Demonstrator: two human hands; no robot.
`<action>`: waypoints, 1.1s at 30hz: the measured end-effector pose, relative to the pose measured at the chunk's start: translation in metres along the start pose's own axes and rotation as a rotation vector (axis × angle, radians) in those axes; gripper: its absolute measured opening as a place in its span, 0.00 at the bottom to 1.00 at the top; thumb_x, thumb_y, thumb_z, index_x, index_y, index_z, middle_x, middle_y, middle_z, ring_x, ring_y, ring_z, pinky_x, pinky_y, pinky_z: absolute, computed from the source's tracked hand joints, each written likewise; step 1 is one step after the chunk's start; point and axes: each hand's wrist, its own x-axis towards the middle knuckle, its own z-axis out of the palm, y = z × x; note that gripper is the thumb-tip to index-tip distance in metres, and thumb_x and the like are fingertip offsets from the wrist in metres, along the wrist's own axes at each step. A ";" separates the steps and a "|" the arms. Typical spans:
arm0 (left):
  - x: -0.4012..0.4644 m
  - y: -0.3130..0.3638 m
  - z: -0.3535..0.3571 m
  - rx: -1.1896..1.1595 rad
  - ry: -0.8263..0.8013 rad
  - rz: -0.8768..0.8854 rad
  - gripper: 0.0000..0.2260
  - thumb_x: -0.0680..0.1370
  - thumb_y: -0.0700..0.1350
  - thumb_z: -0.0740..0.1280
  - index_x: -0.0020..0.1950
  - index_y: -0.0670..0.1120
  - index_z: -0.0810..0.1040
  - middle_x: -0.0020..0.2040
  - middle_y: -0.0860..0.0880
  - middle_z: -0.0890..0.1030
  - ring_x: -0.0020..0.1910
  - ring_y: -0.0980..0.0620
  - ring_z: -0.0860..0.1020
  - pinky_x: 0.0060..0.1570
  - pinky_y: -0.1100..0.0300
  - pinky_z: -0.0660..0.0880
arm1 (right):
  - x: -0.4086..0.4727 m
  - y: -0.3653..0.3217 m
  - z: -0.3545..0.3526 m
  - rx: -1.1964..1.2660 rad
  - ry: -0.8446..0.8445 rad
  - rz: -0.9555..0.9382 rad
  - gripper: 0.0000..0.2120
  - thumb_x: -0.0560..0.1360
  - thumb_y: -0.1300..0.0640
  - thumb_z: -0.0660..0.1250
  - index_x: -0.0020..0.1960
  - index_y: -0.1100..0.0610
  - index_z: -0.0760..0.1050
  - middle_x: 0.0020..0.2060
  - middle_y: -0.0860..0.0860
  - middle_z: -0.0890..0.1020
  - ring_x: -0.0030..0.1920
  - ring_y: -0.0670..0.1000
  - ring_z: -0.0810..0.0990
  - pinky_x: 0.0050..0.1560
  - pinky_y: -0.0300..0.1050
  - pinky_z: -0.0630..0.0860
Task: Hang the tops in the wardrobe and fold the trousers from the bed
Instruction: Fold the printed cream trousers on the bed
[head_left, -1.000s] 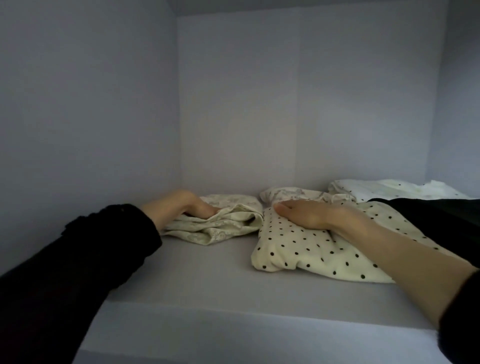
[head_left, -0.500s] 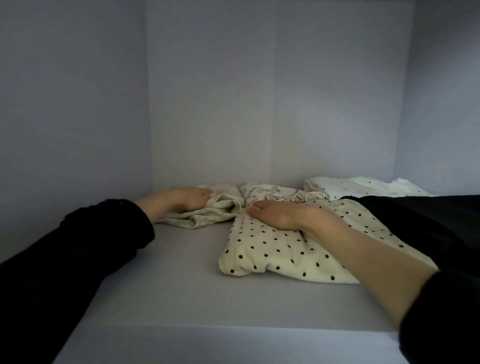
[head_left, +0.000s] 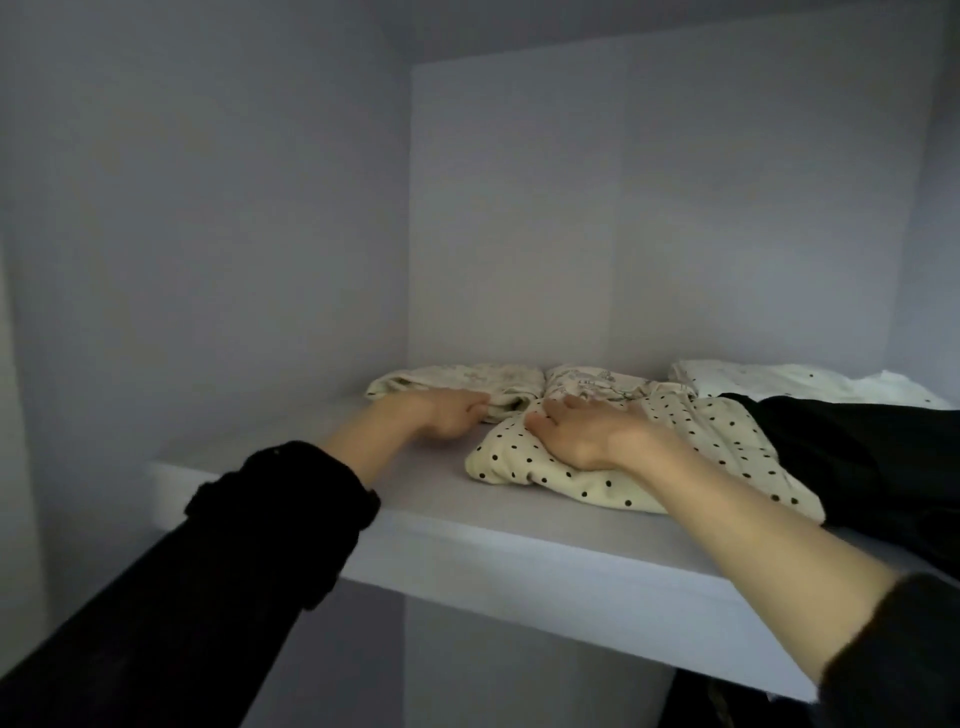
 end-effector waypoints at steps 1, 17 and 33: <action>-0.017 0.004 -0.002 -0.039 0.066 0.026 0.21 0.84 0.48 0.48 0.76 0.45 0.57 0.77 0.47 0.57 0.75 0.51 0.56 0.71 0.61 0.51 | -0.007 0.000 -0.004 -0.001 0.025 -0.005 0.28 0.80 0.40 0.40 0.77 0.49 0.50 0.77 0.49 0.49 0.77 0.54 0.47 0.72 0.65 0.43; -0.515 -0.019 0.067 -0.436 0.738 -0.469 0.12 0.80 0.43 0.59 0.63 0.54 0.73 0.57 0.61 0.76 0.55 0.63 0.75 0.50 0.78 0.68 | -0.249 -0.249 0.086 0.758 0.248 -0.793 0.15 0.77 0.53 0.65 0.63 0.52 0.76 0.57 0.51 0.81 0.58 0.54 0.78 0.59 0.50 0.73; -1.005 0.118 0.142 -0.362 1.068 -1.617 0.08 0.80 0.44 0.60 0.55 0.56 0.74 0.55 0.50 0.80 0.54 0.52 0.78 0.58 0.59 0.73 | -0.662 -0.515 0.160 0.786 -0.506 -1.750 0.13 0.77 0.53 0.64 0.61 0.51 0.77 0.43 0.43 0.79 0.42 0.44 0.77 0.54 0.45 0.75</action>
